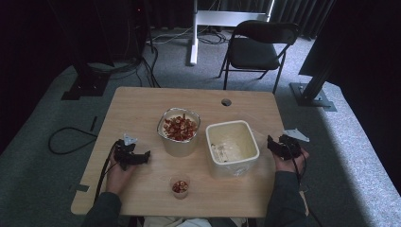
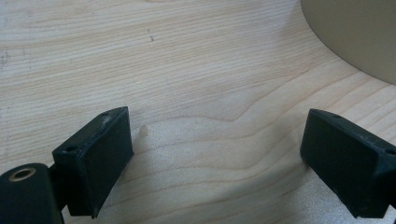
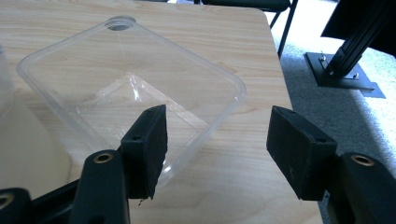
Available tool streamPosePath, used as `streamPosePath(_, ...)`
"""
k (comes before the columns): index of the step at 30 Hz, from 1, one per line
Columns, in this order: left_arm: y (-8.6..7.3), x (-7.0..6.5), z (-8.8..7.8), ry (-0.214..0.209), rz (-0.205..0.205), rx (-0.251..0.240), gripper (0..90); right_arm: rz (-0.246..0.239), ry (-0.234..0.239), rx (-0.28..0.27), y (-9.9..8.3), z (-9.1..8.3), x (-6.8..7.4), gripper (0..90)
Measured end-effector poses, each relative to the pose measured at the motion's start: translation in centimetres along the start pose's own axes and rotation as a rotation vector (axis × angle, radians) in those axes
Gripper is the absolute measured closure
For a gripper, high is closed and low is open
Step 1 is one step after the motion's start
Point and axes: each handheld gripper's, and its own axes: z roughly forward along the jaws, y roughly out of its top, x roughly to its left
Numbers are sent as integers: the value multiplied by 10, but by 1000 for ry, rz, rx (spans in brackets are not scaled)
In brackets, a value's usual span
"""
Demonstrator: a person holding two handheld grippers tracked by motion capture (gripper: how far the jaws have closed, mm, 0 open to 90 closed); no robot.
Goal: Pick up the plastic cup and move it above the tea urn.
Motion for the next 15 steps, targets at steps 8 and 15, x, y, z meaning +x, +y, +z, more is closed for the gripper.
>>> streamPosePath(8, 0, 0, 0, -1, 0, 0, 97, 52, 4, 50, 3, 23, -4, 405)
streamPosePath(15, 0, 0, 0, -1, 0, -1, 97, 93, 32, 96, -1, 41, -11, 499)
